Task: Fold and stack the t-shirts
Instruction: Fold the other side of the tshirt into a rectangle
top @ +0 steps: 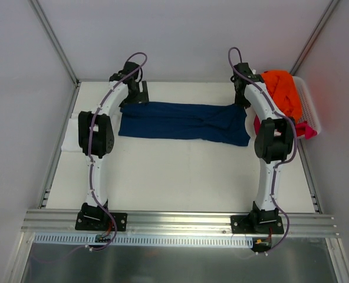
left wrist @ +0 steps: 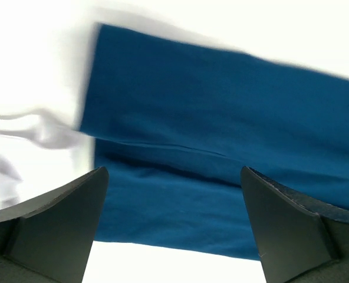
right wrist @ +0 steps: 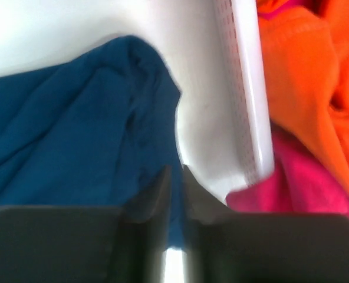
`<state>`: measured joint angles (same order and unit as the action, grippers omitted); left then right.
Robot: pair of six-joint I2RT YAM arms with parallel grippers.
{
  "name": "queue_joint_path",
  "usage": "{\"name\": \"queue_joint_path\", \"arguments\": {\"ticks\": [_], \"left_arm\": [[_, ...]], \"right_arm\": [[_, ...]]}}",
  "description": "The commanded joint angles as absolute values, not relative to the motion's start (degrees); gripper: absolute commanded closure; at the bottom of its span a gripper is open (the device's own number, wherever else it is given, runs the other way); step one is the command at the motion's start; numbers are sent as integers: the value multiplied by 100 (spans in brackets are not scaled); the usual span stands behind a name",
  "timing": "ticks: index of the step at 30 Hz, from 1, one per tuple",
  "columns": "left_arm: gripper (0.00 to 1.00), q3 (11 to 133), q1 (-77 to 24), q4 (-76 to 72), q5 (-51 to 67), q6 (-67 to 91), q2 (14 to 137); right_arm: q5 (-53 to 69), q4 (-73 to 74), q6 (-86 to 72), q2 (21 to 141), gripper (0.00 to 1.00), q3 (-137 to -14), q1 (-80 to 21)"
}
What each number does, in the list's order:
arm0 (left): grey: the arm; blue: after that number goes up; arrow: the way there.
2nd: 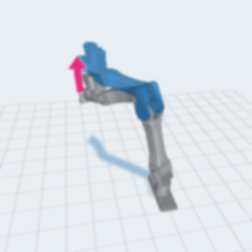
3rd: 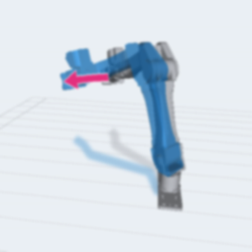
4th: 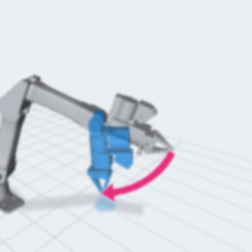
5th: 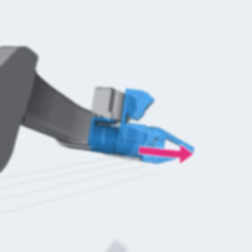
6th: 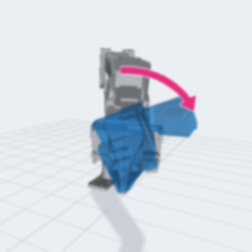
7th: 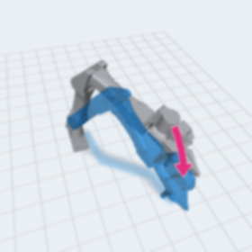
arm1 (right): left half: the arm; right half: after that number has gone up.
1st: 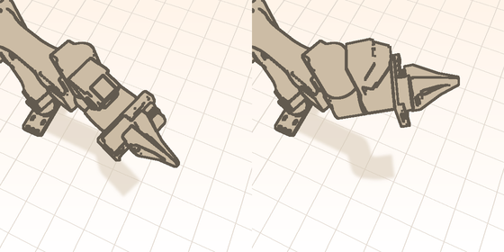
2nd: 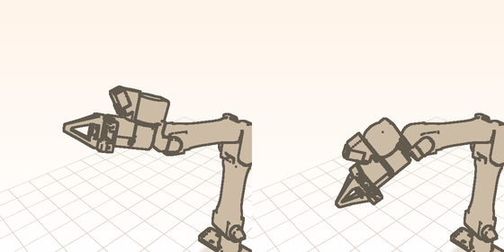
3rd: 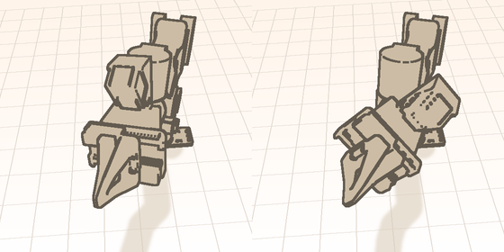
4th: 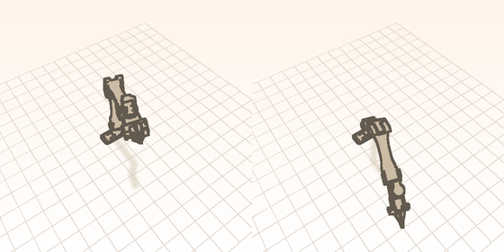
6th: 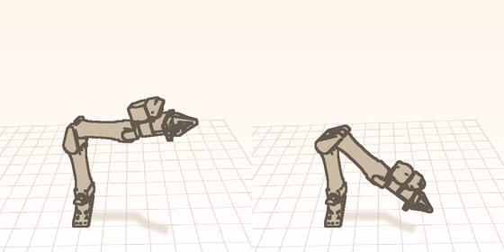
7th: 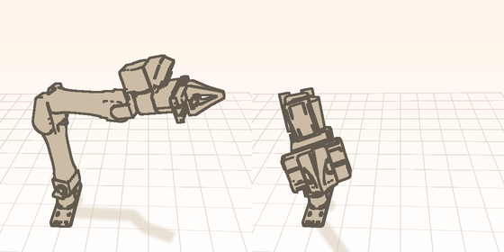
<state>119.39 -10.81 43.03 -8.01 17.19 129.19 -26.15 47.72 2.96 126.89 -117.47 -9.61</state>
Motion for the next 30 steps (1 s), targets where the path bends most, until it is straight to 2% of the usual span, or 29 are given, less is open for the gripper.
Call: {"name": "queue_joint_path", "arguments": {"ticks": [1, 2, 4, 5, 6, 7, 18, 30], "left_arm": [[8, 11585, -1292, 4351, -879, 1819, 12919], [19, 11532, -1335, 4351, -879, 1837, 12946], [45, 11374, -1336, 4342, -818, 1915, 13025], [79, 11321, -1345, 4342, -817, 1942, 13034], [96, 11216, -1345, 4342, -809, 2003, 13060], [100, 11171, -1345, 4350, -791, 2030, 13069], [100, 10662, -1345, 4342, -659, 1960, 13069], [100, 10266, -1248, 4342, -545, 1899, 12999]], "right_arm": [[-2155, 4588, 237, 11778, 92, -11375, -1125], [-1884, 4605, 203, 11734, 100, -11277, -1177], [-1627, 4614, 97, 11725, 99, -11023, -1213], [-1487, 4623, 71, 11759, 99, -10969, -1256], [-1468, 4632, 36, 11803, 100, -10925, -1283], [-1459, 4675, 18, 11856, 99, -10873, -1327], [-1195, 4913, -422, 12638, 99, -10609, -1459], [-1960, 5721, -422, 12744, 99, -10530, -1205]]}}
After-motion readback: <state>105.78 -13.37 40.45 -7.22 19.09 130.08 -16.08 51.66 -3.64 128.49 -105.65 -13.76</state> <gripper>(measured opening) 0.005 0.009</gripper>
